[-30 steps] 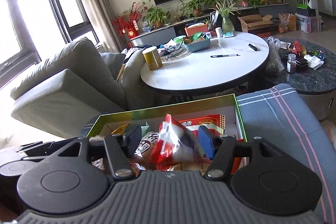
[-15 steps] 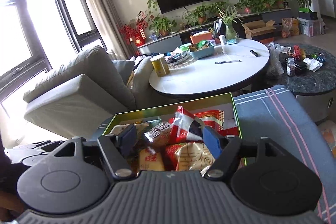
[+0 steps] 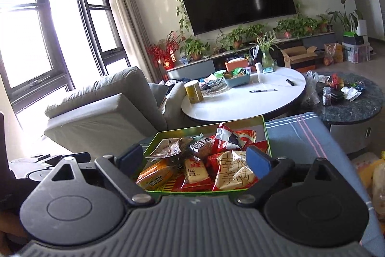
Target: Organize snacks
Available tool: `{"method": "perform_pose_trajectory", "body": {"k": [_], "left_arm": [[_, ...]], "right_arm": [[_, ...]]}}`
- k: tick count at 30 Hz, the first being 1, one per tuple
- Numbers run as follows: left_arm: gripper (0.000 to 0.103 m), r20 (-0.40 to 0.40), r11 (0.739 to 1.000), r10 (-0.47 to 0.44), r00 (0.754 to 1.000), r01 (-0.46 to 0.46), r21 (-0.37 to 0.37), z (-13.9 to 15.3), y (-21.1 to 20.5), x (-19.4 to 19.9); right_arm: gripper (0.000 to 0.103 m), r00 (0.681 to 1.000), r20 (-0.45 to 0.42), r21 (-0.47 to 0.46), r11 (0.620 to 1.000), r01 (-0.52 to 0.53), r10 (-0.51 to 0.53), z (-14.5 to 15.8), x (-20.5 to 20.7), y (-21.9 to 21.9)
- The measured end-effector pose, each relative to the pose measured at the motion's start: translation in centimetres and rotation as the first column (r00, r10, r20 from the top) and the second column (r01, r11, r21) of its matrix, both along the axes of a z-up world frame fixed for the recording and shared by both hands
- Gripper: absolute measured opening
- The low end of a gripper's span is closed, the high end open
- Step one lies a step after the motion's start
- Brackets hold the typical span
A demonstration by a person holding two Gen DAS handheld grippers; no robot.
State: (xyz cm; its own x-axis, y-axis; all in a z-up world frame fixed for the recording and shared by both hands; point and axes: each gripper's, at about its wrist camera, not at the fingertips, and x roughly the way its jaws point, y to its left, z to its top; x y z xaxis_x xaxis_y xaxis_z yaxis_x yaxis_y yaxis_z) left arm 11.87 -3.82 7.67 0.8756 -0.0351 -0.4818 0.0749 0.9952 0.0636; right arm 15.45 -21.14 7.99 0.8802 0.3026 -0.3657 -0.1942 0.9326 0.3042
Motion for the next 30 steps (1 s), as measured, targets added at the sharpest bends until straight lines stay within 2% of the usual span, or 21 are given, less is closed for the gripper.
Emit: {"method": "perform_pose_trajectory", "body": {"k": [3, 7, 11, 17, 30], "left_arm": [[0.082, 0.008, 1.0, 0.008, 1.0, -0.008, -0.023, 0.0, 0.3, -2.2], [0.083, 0.02, 0.999, 0.046, 0.999, -0.046, 0.003, -0.6, 0.0, -5.0], [0.084, -0.002, 0.999, 0.03, 1.0, -0.03, -0.011, -1.6, 0.0, -7.0], [0.084, -0.034, 0.998, 0.067, 0.997, -0.067, 0.018, -2.6, 0.4, -8.3], [0.084, -0.027, 0.996, 0.091, 0.995, -0.092, -0.009, -2.7, 1.2, -9.3]], "right_arm": [[0.08, 1.0, 0.006, -0.02, 1.0, 0.008, -0.008, -0.1, -1.5, 0.2], [0.081, 1.0, 0.022, -0.043, 0.999, 0.014, -0.013, -0.6, -3.6, 0.5], [0.081, 1.0, 0.005, -0.033, 0.999, 0.011, -0.01, -1.6, -4.9, 0.6], [0.081, 0.999, 0.014, -0.055, 0.997, 0.046, -0.045, -2.3, -6.1, 0.9], [0.081, 0.999, 0.017, -0.062, 0.997, 0.034, -0.033, -3.0, -7.0, 1.1]]}}
